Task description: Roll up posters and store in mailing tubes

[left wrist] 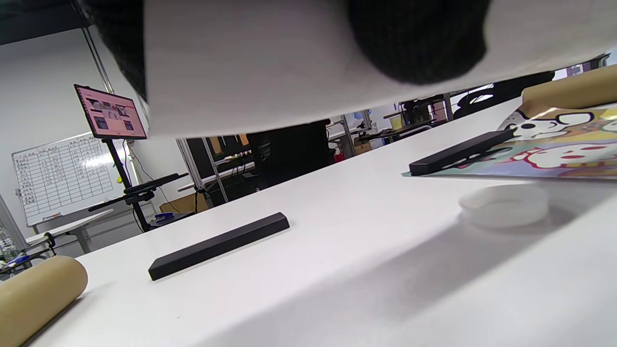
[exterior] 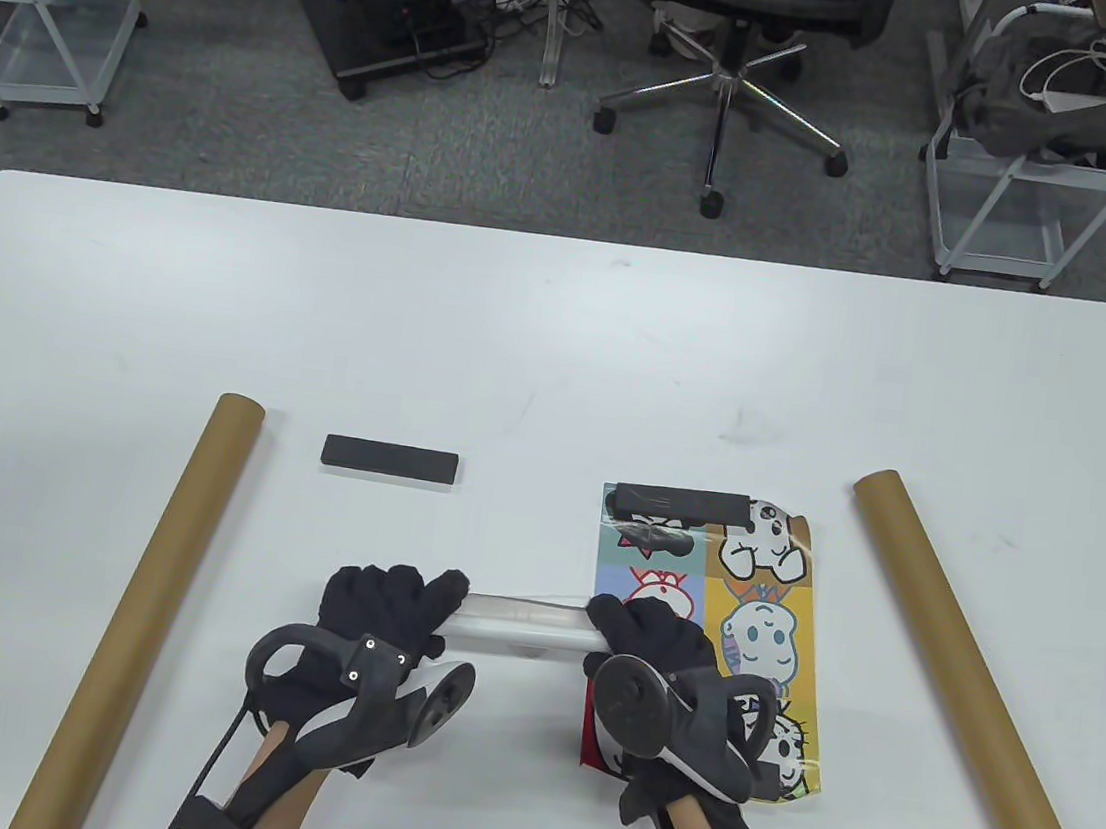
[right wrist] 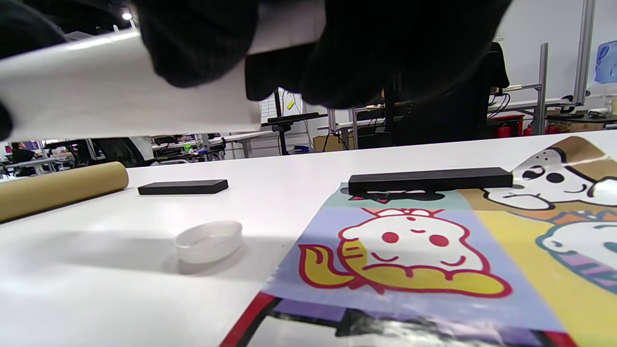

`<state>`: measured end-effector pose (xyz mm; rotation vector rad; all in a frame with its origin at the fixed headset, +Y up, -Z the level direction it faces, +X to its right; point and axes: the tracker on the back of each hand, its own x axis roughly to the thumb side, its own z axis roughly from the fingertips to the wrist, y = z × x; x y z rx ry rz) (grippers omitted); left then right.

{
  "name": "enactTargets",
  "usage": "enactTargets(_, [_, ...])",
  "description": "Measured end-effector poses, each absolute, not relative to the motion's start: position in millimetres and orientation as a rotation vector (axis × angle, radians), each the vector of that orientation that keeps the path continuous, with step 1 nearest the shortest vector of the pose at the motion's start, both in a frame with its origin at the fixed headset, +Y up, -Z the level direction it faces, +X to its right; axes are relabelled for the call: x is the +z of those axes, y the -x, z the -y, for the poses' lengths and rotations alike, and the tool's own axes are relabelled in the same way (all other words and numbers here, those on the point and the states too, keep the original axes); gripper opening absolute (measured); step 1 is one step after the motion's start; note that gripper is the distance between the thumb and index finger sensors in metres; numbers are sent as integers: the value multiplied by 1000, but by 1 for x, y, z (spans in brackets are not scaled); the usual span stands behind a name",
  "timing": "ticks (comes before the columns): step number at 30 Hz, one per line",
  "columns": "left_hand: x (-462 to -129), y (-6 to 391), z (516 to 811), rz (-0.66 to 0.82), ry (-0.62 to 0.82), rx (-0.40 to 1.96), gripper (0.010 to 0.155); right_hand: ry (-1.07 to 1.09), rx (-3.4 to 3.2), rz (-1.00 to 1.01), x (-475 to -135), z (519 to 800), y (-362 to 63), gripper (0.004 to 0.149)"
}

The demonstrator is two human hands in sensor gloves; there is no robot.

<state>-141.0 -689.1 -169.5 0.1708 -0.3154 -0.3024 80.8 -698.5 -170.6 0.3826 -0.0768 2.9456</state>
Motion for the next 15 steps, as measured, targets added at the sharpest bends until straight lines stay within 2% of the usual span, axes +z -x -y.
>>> enactTargets(6, [-171, 143, 691, 315, -158, -283, 52, -380, 2960, 87, -169, 697, -80, 50])
enactTargets(15, [-170, 145, 690, 299, -175, -286, 51, -402, 2971, 61, -169, 698, -77, 54])
